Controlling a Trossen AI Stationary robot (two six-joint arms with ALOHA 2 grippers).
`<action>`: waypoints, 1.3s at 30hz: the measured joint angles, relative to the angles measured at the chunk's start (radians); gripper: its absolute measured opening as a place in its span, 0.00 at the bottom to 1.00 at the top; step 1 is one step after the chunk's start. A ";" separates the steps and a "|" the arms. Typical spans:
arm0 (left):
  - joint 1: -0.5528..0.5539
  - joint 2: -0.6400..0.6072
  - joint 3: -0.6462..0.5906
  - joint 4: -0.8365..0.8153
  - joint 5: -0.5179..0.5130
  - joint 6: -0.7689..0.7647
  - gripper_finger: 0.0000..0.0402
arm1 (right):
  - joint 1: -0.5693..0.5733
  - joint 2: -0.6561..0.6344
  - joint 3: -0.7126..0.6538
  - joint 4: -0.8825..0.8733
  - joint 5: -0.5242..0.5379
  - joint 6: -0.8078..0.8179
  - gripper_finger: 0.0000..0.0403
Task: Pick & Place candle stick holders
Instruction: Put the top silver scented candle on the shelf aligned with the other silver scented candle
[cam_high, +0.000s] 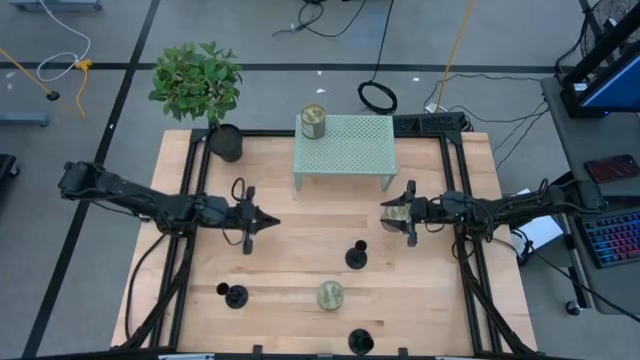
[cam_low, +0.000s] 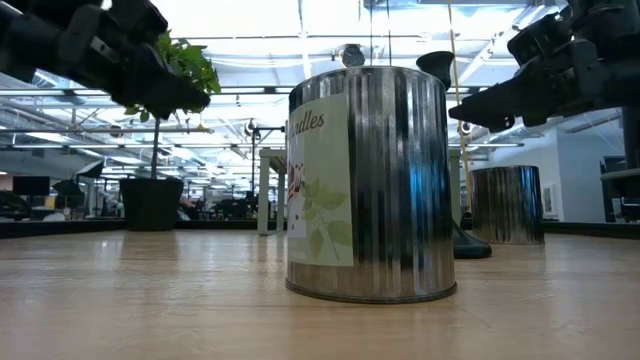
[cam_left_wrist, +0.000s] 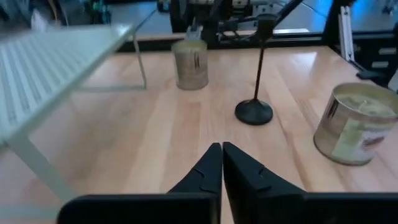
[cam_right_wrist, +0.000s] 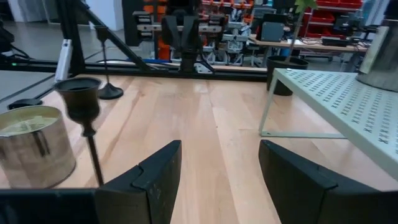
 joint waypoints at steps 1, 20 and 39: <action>0.000 0.014 0.000 0.002 0.000 -0.023 0.08 | 0.000 0.000 0.000 0.000 0.002 0.000 0.52; 0.000 0.146 0.000 0.136 -0.008 0.042 0.30 | 0.000 -0.013 0.001 -0.099 -0.044 0.043 0.59; 0.039 0.146 0.001 0.163 -0.009 0.136 0.30 | 0.017 0.002 0.374 -0.852 -0.006 0.133 0.58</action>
